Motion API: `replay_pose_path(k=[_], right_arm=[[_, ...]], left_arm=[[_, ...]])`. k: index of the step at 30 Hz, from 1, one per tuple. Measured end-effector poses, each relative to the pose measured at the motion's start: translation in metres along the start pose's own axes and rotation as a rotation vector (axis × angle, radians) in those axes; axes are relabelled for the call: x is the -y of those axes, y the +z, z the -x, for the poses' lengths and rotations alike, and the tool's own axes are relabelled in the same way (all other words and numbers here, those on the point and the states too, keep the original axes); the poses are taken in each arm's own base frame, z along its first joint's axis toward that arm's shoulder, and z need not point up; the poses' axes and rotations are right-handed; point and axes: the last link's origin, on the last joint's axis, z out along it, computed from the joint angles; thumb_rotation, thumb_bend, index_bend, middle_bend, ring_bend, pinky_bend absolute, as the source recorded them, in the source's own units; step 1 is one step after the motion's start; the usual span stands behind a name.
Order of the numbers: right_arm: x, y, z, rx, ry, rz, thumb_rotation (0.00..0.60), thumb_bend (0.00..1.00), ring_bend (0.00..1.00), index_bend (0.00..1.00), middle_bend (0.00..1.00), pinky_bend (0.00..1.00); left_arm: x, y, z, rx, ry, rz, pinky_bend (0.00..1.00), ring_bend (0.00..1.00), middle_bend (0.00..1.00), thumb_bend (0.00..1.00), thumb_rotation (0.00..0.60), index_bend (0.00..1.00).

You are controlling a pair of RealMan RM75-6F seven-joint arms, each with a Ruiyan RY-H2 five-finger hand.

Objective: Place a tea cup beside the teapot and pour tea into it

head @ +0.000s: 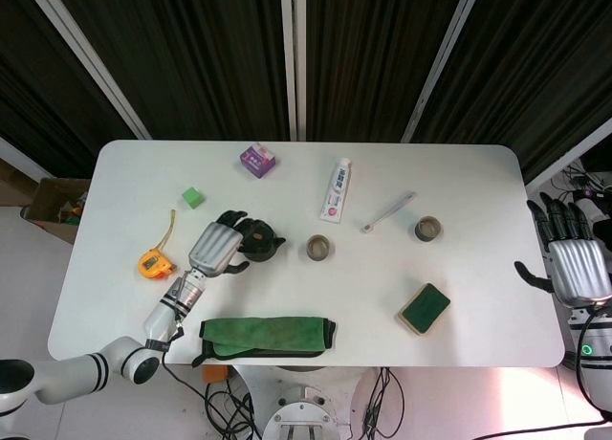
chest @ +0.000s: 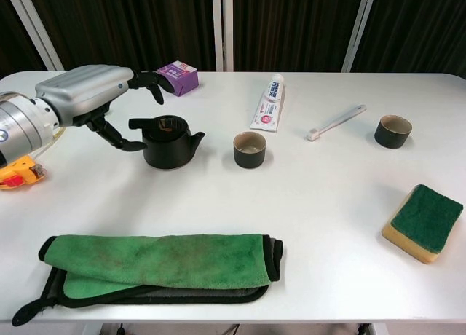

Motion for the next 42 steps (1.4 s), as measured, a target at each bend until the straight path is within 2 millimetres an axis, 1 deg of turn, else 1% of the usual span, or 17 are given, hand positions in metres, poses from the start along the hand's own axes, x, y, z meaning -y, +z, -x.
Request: replay_pose_path(k=[9, 18, 24, 31, 36, 42], right_arm=[[0.004, 0.004, -0.004, -0.01, -0.004, -0.014, 0.6, 0.18, 0.0, 0.0, 0.0, 0.0], [-0.003, 0.008, 0.001, 0.007, 0.006, 0.015, 0.6, 0.18, 0.0, 0.0, 0.0, 0.0], [0.001, 0.01, 0.003, 0.008, -0.004, 0.002, 0.6, 0.18, 0.0, 0.0, 0.0, 0.0], [0.004, 0.012, -0.001, -0.005, -0.014, -0.005, 0.6, 0.18, 0.0, 0.0, 0.0, 0.0], [0.005, 0.013, 0.001, 0.002, -0.023, -0.005, 0.6, 0.18, 0.0, 0.0, 0.0, 0.0], [0.006, 0.015, 0.006, 0.015, -0.028, -0.006, 0.6, 0.18, 0.0, 0.0, 0.0, 0.0]], left_arm=[[0.005, 0.012, -0.006, 0.003, 0.006, -0.038, 0.19, 0.17, 0.27, 0.19, 0.6, 0.2], [0.008, 0.023, -0.025, 0.023, 0.007, -0.021, 0.19, 0.17, 0.27, 0.19, 0.6, 0.21], [0.006, 0.036, -0.032, 0.069, -0.012, -0.015, 0.2, 0.17, 0.27, 0.19, 0.6, 0.21], [0.009, 0.057, -0.042, 0.092, -0.047, -0.035, 0.2, 0.17, 0.27, 0.19, 0.6, 0.21], [0.01, 0.066, -0.049, 0.113, -0.052, -0.036, 0.2, 0.17, 0.27, 0.19, 0.6, 0.21], [0.013, 0.076, -0.053, 0.181, -0.077, -0.043, 0.2, 0.17, 0.27, 0.19, 0.6, 0.21]])
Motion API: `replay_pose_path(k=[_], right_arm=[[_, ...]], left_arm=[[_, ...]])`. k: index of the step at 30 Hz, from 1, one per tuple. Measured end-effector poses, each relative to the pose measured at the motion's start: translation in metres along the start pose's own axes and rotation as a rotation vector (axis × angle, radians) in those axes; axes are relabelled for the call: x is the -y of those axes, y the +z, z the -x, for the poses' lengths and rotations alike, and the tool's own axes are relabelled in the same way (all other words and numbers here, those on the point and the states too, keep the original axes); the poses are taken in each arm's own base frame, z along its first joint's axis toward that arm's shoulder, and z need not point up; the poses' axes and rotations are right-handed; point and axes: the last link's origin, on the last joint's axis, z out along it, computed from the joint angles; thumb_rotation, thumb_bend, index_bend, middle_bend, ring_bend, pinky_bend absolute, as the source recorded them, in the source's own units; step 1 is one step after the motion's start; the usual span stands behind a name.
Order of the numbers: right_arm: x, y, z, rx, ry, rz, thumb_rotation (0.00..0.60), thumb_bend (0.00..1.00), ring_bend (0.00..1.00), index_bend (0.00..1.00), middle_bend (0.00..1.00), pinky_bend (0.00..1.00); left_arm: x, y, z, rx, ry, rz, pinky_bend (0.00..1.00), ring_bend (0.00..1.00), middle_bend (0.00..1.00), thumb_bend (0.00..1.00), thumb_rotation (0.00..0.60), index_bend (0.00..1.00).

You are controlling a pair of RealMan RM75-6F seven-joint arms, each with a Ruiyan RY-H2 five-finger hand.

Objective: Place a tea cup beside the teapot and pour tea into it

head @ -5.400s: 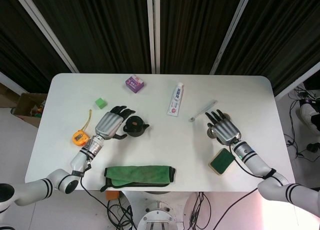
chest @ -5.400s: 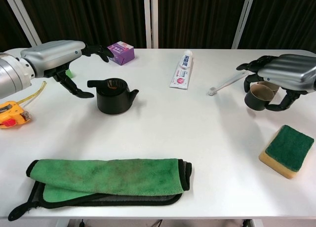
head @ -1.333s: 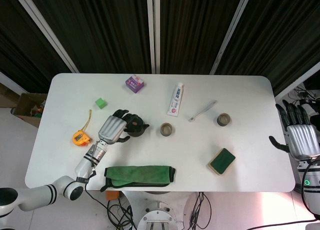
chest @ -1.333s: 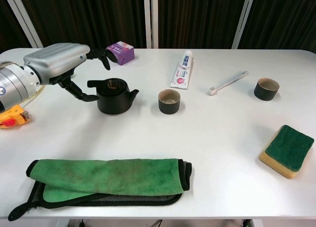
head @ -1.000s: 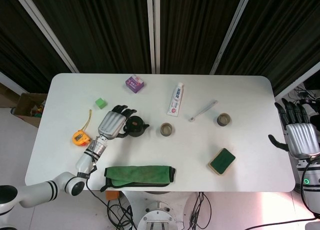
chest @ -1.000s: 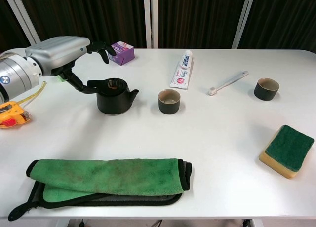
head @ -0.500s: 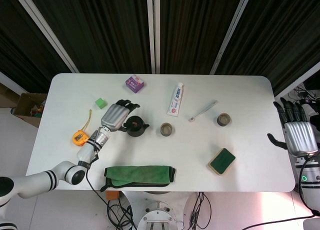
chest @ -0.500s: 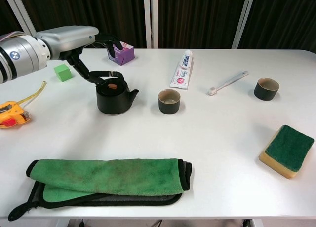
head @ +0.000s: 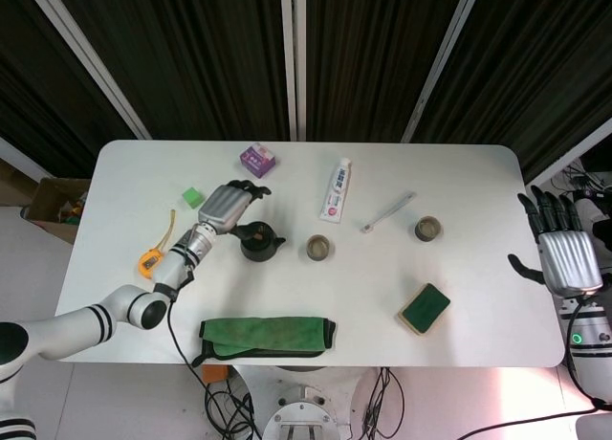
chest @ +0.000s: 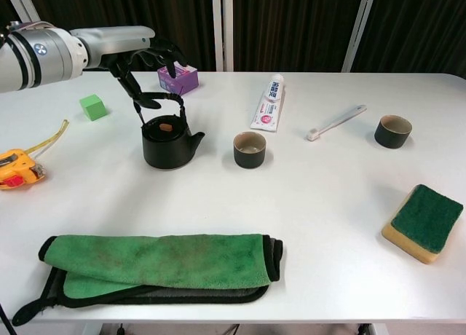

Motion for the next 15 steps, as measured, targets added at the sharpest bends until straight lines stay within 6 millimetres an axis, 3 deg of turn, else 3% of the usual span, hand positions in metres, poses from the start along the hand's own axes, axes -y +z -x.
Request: replay_pose_path(k=[7, 15], right_arm=[[0.0, 0.0, 0.002, 0.006, -0.005, 0.002, 0.6, 0.18, 0.0, 0.0, 0.0, 0.0], [0.001, 0.0, 0.005, 0.016, -0.009, -0.002, 0.6, 0.18, 0.0, 0.0, 0.0, 0.0]], left_arm=[[0.003, 0.013, -0.016, 0.024, -0.003, -0.015, 0.2, 0.17, 0.27, 0.19, 0.6, 0.21], [0.003, 0.013, -0.017, 0.052, 0.014, -0.006, 0.2, 0.17, 0.27, 0.19, 0.6, 0.21]])
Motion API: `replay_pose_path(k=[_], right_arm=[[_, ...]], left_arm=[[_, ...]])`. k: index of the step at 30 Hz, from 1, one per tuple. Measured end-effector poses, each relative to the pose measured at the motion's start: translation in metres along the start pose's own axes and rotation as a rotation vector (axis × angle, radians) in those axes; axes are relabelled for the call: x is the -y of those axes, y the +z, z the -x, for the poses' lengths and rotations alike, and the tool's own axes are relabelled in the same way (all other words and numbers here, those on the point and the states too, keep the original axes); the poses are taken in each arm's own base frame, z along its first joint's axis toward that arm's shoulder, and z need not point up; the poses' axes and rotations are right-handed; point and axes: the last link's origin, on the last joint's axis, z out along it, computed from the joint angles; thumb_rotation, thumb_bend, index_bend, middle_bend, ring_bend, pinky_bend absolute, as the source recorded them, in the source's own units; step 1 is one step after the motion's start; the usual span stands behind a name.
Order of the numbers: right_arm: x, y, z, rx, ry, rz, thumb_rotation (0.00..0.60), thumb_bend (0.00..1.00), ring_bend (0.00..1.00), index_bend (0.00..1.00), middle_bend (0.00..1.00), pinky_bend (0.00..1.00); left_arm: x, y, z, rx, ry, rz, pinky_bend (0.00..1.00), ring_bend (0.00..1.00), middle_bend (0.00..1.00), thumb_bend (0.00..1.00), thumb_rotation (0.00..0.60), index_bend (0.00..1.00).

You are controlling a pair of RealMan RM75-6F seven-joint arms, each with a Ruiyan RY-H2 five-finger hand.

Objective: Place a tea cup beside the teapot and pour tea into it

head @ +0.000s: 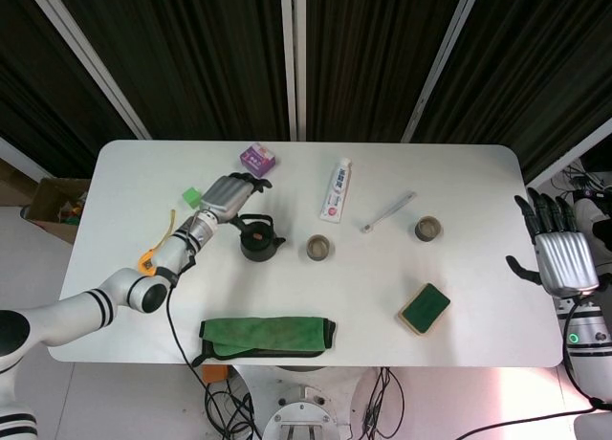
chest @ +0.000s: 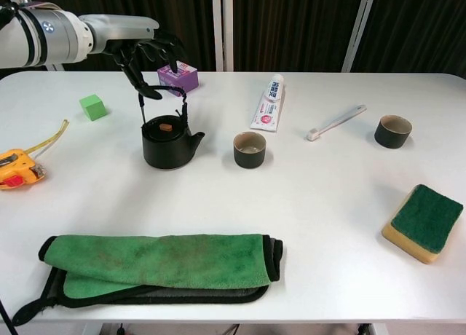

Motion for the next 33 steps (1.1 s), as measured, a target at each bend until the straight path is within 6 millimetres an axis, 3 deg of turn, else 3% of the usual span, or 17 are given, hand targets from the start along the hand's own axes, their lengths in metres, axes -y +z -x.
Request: replay_pose_path(k=[4, 6, 11, 20, 28, 33], right_arm=[[0.001, 0.0, 0.0, -0.002, 0.002, -0.002, 0.6, 0.18, 0.0, 0.0, 0.0, 0.0], [0.001, 0.0, 0.0, -0.004, 0.002, -0.002, 0.6, 0.18, 0.0, 0.0, 0.0, 0.0], [0.0, -0.001, 0.0, 0.001, -0.001, -0.002, 0.6, 0.18, 0.0, 0.0, 0.0, 0.0], [0.001, 0.0, 0.001, 0.008, -0.001, -0.009, 0.6, 0.18, 0.0, 0.0, 0.0, 0.0], [0.0, 0.0, 0.001, 0.009, 0.003, -0.009, 0.6, 0.18, 0.0, 0.0, 0.0, 0.0], [-0.003, -0.001, -0.001, 0.012, -0.001, 0.002, 0.6, 0.18, 0.0, 0.0, 0.0, 0.0]], left_arm=[[-0.002, -0.003, 0.003, 0.042, -0.003, 0.014, 0.2, 0.17, 0.27, 0.19, 0.59, 0.2], [-0.003, -0.004, 0.003, 0.054, -0.012, 0.02, 0.2, 0.17, 0.27, 0.19, 0.538, 0.2], [-0.006, -0.007, 0.001, 0.061, -0.072, 0.034, 0.2, 0.17, 0.28, 0.16, 0.296, 0.21], [-0.015, -0.003, -0.01, 0.08, -0.142, 0.05, 0.24, 0.2, 0.3, 0.0, 0.099, 0.25], [-0.014, 0.008, -0.012, 0.14, -0.046, 0.002, 0.28, 0.33, 0.43, 0.0, 0.024, 0.39], [-0.013, 0.014, -0.01, 0.157, -0.003, -0.035, 0.28, 0.38, 0.49, 0.0, 0.008, 0.44]])
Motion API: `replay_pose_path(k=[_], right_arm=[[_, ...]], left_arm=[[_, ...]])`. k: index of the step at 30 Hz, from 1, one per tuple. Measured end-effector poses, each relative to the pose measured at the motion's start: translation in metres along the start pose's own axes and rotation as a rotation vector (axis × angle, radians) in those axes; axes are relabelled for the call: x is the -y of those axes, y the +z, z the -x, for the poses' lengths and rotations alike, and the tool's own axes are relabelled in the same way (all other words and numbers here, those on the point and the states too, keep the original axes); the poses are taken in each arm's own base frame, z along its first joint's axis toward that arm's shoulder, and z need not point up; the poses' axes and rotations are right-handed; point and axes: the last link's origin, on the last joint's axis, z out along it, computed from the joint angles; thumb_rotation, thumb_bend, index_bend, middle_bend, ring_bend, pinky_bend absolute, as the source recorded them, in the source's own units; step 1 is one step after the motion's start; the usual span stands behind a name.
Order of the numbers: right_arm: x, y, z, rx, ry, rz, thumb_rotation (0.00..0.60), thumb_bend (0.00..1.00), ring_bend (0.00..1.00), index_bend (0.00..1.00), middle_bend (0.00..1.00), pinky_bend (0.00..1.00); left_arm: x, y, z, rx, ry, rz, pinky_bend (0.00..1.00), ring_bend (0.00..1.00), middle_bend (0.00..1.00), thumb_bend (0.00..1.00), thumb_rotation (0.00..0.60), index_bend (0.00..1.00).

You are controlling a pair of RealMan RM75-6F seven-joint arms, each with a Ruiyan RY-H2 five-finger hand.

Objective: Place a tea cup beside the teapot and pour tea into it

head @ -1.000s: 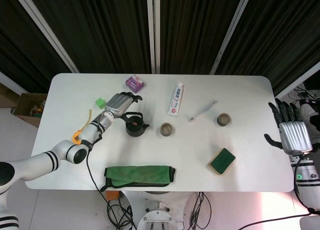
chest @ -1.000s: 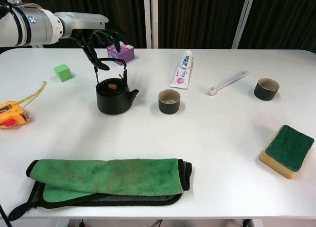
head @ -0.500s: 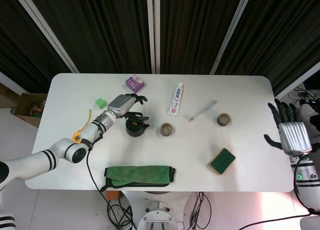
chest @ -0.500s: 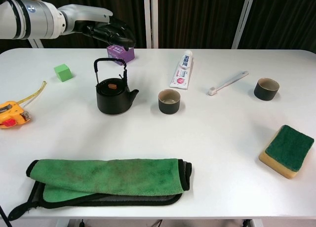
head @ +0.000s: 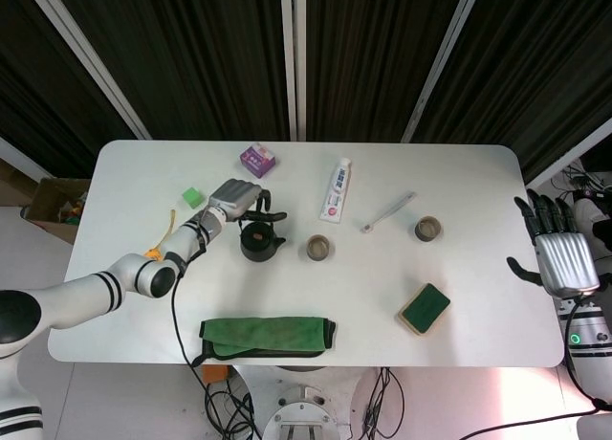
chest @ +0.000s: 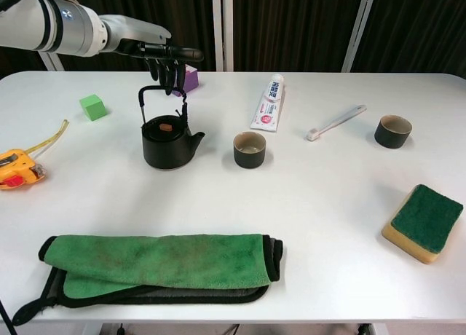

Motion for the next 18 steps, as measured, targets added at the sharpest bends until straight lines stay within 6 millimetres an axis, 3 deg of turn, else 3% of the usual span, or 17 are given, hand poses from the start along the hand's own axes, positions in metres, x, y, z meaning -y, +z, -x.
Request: replay_pose_path(k=[18], right_arm=[[-0.004, 0.0, 0.005, 0.012, 0.009, 0.011, 0.6, 0.18, 0.0, 0.0, 0.0, 0.0]], left_arm=[[-0.016, 0.002, 0.01, 0.058, 0.033, -0.033, 0.23, 0.48, 0.54, 0.0, 0.007, 0.49]])
